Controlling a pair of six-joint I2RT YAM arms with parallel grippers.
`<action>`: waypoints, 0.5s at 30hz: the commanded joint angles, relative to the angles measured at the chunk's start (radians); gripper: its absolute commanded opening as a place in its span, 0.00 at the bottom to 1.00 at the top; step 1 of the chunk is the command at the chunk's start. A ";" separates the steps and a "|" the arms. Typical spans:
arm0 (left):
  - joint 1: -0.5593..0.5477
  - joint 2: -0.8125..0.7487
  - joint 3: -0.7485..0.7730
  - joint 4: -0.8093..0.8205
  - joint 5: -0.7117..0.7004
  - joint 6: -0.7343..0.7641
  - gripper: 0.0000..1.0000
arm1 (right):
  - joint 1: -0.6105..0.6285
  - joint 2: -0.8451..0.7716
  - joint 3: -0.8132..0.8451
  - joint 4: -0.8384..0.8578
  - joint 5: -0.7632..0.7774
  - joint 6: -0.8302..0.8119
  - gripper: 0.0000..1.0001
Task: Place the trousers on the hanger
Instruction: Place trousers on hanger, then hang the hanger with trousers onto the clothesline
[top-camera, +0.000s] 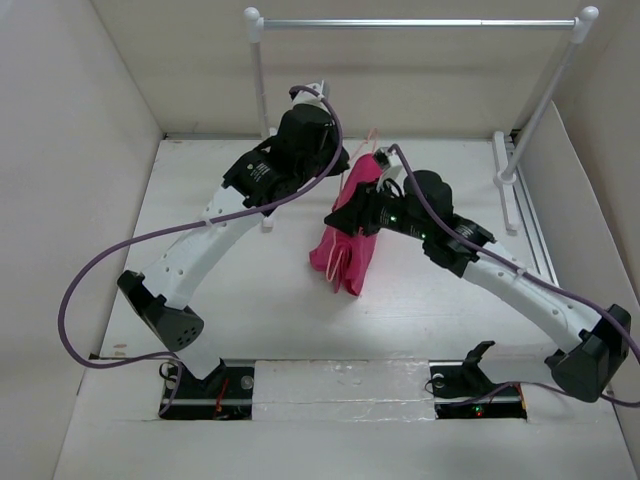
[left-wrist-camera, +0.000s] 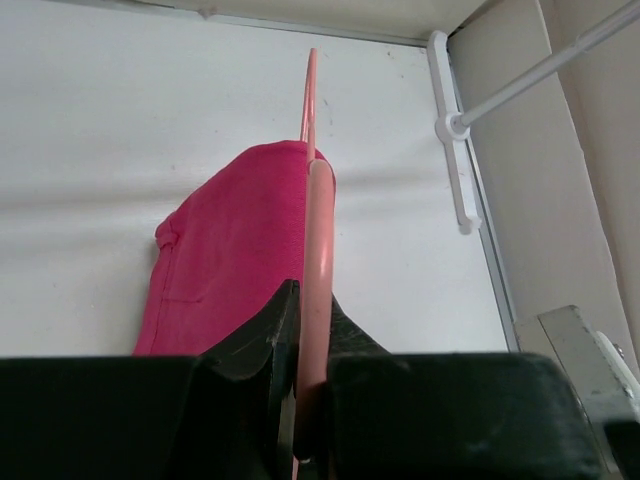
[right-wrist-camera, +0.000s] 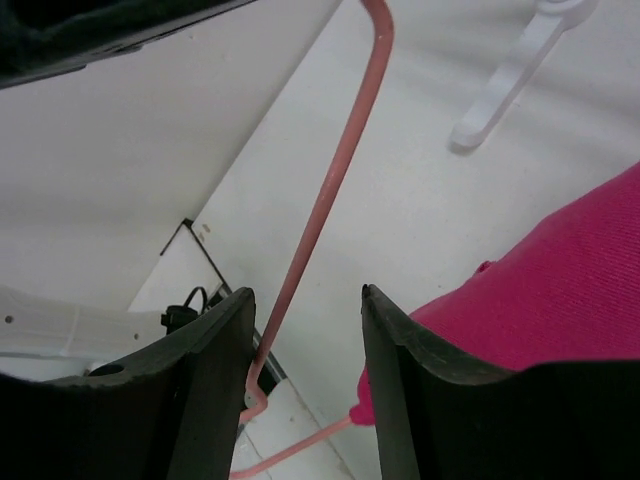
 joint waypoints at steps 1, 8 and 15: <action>0.000 -0.087 0.012 0.183 0.015 -0.028 0.00 | 0.004 -0.003 -0.035 0.214 -0.013 0.075 0.53; 0.000 -0.103 -0.014 0.196 0.008 -0.022 0.00 | 0.004 0.022 -0.076 0.317 -0.037 0.153 0.02; 0.000 -0.083 0.058 0.216 0.092 0.024 0.26 | -0.008 -0.015 -0.044 0.419 -0.043 0.245 0.00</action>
